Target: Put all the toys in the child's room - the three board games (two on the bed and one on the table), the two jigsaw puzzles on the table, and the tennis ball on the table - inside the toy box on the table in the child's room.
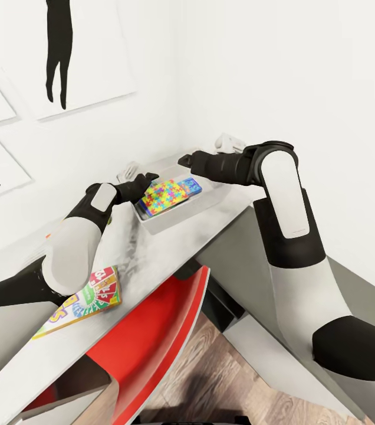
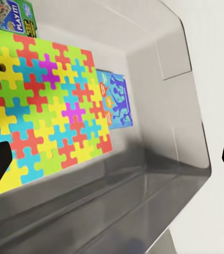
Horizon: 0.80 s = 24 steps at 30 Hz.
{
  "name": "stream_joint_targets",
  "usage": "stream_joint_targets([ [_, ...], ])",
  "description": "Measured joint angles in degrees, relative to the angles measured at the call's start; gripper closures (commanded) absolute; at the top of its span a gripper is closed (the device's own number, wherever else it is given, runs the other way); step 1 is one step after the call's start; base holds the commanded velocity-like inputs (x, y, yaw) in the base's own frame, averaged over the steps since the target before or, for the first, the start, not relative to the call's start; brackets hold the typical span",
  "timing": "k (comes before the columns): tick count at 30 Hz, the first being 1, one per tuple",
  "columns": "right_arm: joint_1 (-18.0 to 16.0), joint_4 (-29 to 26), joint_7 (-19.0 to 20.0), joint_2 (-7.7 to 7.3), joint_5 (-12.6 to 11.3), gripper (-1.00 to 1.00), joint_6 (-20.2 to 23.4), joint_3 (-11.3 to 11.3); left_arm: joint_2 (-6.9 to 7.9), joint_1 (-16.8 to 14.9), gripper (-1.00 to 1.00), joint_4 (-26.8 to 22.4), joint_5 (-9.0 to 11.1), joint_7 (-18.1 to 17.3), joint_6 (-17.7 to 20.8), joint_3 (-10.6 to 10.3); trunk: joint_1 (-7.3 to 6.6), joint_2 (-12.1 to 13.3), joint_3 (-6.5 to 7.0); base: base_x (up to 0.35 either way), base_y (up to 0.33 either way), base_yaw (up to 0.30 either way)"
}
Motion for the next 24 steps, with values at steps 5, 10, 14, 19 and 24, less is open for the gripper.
stream_joint_targets([
  [5, 0.0, 0.1, 0.0, 0.06, 0.0, -1.00, 0.0, 0.0, 0.00, 0.0, -1.00, 0.0, 0.0, 0.0, 0.0, 0.0, 0.00, 0.0, 0.47, 0.000, 0.000, 0.000],
  [10, 0.0, 0.2, -0.1, 0.19, 0.1, -1.00, -0.1, 0.0, 0.00, 0.0, -1.00, 0.0, 0.0, 0.0, 0.1, 0.0, 0.00, 0.0, 0.93, 0.000, 0.000, 0.000],
  [14, 0.0, 0.4, -0.2, 0.23, 0.1, -1.00, -0.2, 0.0, 0.00, 0.0, -1.00, 0.0, 0.0, 0.0, 0.1, -0.1, 0.00, 0.0, 1.31, 0.000, 0.000, 0.000],
  [19, 0.0, 0.4, -0.2, 0.19, 0.1, -1.00, -0.3, 0.0, 0.03, 0.0, -1.00, 0.0, 0.0, -0.1, 0.2, -0.1, 0.00, 0.0, 1.78, 0.000, 0.000, 0.000],
  [24, 0.0, 0.5, -0.2, 0.18, 0.2, -1.00, -0.3, 0.0, 0.08, 0.0, -1.00, 0.0, 0.0, -0.1, 0.3, -0.1, 0.00, 0.0, 2.26, 0.000, 0.000, 0.000],
])
